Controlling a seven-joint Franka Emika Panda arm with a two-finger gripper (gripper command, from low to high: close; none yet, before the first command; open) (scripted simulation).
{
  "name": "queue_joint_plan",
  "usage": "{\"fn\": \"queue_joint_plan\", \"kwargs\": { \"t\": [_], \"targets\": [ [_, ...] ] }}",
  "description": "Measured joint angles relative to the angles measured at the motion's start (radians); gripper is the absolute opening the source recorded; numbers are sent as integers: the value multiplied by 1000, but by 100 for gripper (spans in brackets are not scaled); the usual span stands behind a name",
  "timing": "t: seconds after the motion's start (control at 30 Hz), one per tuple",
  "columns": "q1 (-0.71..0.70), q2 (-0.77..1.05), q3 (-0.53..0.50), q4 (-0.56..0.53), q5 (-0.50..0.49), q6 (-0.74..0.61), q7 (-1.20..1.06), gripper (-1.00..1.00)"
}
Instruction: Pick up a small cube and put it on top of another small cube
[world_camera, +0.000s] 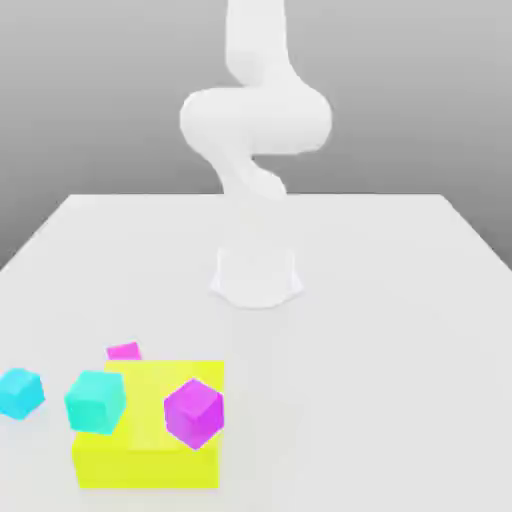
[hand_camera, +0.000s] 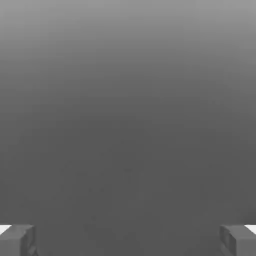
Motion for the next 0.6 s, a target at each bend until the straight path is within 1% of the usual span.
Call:
{"fn": "queue_joint_plan", "kwargs": {
  "t": [0.33,0.6],
  "targets": [
    [-219,369,-64,-71,29,155,380,0],
    [-370,659,-153,-127,56,277,676,0]
  ]
}}
